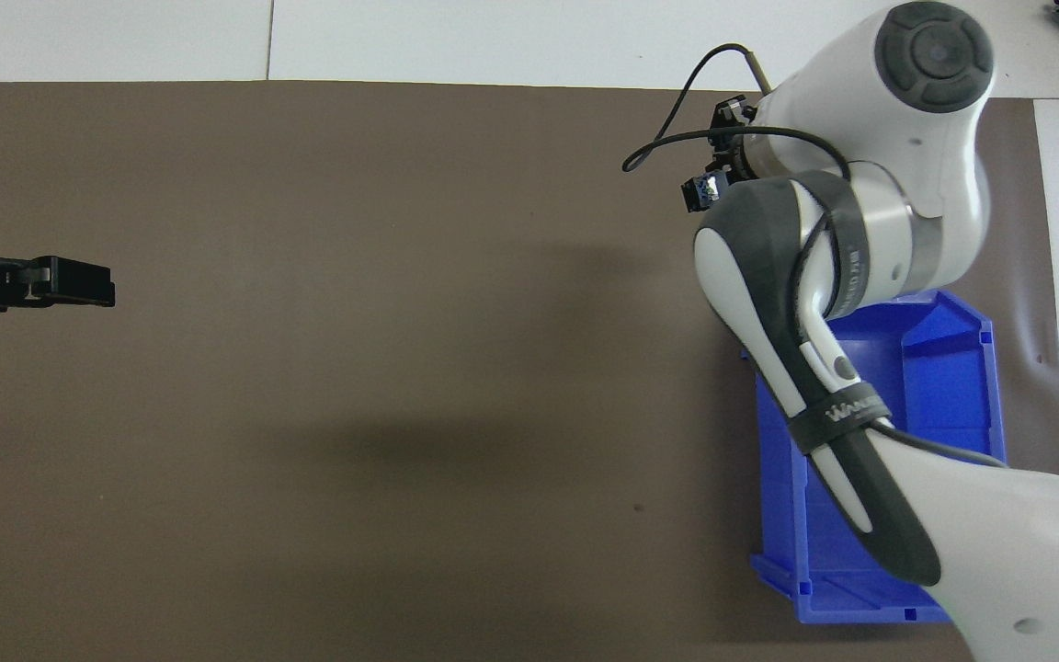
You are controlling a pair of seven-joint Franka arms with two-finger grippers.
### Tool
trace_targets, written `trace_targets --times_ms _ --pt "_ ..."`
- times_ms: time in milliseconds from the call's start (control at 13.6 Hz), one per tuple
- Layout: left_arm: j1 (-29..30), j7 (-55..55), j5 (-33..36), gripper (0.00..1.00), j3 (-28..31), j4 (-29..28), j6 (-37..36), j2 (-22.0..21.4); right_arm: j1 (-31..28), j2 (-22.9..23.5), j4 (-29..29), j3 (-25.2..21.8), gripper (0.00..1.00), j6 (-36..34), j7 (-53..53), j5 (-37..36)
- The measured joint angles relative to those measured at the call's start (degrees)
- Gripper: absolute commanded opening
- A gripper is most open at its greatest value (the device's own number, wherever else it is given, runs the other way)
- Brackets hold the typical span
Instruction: Place and press button with both arms
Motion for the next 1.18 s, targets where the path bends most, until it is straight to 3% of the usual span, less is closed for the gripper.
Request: trace_targets --times_ms 221,443,664,738,812,885,1181 --pt "0.0 0.0 0.0 1.0 -0.1 0.0 0.0 0.0 5.9 2.6 -1.6 0.1 0.0 3.1 10.0 -1.6" --pt "0.0 0.0 0.0 1.0 -0.2 0.0 0.0 0.0 10.9 8.5 -2.1 0.1 0.0 10.2 18.3 -3.3" --pt "0.0 0.0 0.0 1.0 -0.4 0.0 0.0 0.0 12.4 11.0 -3.0 0.0 0.0 13.4 19.5 -3.4" --pt "0.0 0.0 0.0 1.0 -0.5 0.0 0.0 0.0 12.4 11.0 -4.2 0.0 0.06 14.7 19.5 -3.4" --pt "0.0 0.0 0.0 1.0 -0.7 0.0 0.0 0.0 12.4 11.0 -5.3 0.0 0.76 15.7 19.5 -3.4" --pt "0.0 0.0 0.0 1.0 -0.9 0.0 0.0 0.0 12.4 11.0 -6.0 0.0 1.0 16.2 19.6 -3.4" --pt "-0.7 0.0 0.0 1.0 -1.7 0.0 0.2 0.0 12.3 10.5 -6.3 -0.3 1.0 16.1 18.2 -4.9"
